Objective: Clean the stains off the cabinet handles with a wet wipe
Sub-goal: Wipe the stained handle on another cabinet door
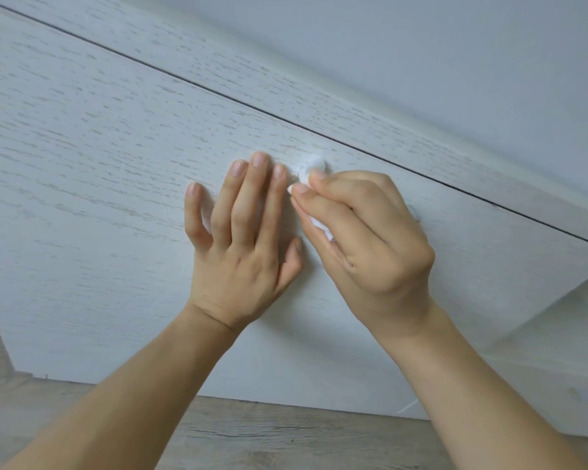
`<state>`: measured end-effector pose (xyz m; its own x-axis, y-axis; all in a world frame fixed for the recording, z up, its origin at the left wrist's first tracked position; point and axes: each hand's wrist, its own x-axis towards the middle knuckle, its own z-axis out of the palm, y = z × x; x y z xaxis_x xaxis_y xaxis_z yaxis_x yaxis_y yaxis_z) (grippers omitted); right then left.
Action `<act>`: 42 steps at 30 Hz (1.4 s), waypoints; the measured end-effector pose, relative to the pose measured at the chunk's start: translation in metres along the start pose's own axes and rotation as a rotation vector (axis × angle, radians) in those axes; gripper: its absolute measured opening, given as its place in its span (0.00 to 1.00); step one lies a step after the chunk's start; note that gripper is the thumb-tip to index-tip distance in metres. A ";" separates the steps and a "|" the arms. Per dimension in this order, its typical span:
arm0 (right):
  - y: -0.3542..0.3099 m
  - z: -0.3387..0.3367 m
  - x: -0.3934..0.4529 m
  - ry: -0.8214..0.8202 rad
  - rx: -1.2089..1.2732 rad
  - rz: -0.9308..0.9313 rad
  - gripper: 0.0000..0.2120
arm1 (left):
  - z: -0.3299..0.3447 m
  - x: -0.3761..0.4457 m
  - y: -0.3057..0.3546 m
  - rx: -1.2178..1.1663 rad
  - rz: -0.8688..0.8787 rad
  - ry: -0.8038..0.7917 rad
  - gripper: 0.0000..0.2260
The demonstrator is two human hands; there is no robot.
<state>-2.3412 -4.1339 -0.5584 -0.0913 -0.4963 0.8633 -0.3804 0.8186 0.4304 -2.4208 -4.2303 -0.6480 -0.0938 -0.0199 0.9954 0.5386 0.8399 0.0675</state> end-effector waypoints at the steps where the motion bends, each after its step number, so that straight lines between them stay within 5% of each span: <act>1: 0.001 -0.001 -0.001 0.007 0.008 0.000 0.03 | 0.000 -0.001 -0.001 0.011 0.008 -0.010 0.33; 29: 0.027 -0.032 -0.042 0.176 0.094 0.251 0.05 | 0.002 -0.006 -0.010 0.100 0.087 -0.037 0.31; 42: 0.031 -0.043 -0.054 0.132 0.178 0.394 0.09 | -0.001 -0.004 -0.012 0.095 0.101 -0.043 0.31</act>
<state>-2.3083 -4.0695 -0.5803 -0.1468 -0.1058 0.9835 -0.4935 0.8695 0.0199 -2.4262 -4.2404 -0.6527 -0.0804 0.0889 0.9928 0.4654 0.8841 -0.0415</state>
